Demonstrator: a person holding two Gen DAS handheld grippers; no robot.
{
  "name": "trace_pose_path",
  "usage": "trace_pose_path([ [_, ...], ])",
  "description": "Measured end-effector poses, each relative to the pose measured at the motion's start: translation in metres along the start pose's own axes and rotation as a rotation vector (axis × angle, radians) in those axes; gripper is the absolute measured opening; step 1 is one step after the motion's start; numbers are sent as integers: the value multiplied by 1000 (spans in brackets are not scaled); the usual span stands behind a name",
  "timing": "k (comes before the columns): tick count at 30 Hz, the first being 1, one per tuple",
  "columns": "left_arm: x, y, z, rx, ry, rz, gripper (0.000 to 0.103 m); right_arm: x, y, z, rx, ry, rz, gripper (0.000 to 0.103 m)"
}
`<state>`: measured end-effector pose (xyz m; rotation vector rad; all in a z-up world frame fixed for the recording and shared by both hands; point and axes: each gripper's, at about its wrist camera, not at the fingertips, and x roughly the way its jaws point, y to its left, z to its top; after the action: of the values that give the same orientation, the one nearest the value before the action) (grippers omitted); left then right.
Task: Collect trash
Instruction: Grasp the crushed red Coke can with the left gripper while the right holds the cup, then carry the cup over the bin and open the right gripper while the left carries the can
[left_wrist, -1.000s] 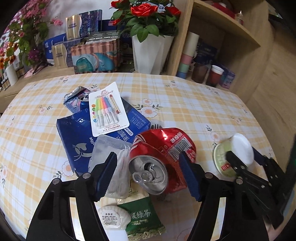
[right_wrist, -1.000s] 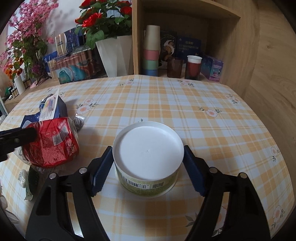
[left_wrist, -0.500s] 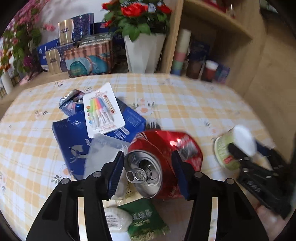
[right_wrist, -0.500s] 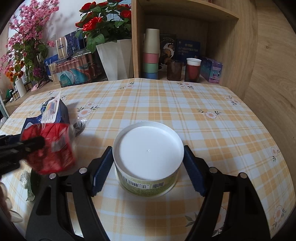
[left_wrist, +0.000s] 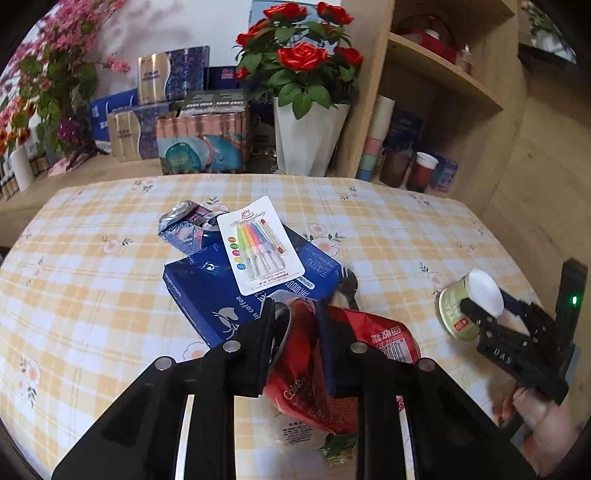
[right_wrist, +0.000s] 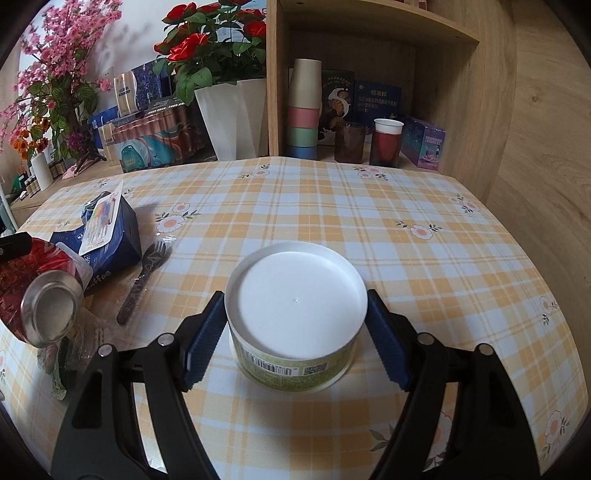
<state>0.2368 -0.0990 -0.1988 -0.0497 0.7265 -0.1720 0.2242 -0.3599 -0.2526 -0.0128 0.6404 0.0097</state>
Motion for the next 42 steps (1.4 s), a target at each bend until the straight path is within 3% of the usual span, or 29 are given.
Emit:
trace_pose_path([
  [9,-1,-5,-6,63,13,33,23,1,-1,0,3,3,3,75],
  [18,-25,13,-5,43,-23,7,22,1,10,-2,-41,24,35,74],
  [28,-78,47,2,22,-85,39,22,-67,37,15,-45,-39,90,74],
  [42,-171,79,-22,10,-166,60,22,-156,102,-23,-56,-70,206,74],
])
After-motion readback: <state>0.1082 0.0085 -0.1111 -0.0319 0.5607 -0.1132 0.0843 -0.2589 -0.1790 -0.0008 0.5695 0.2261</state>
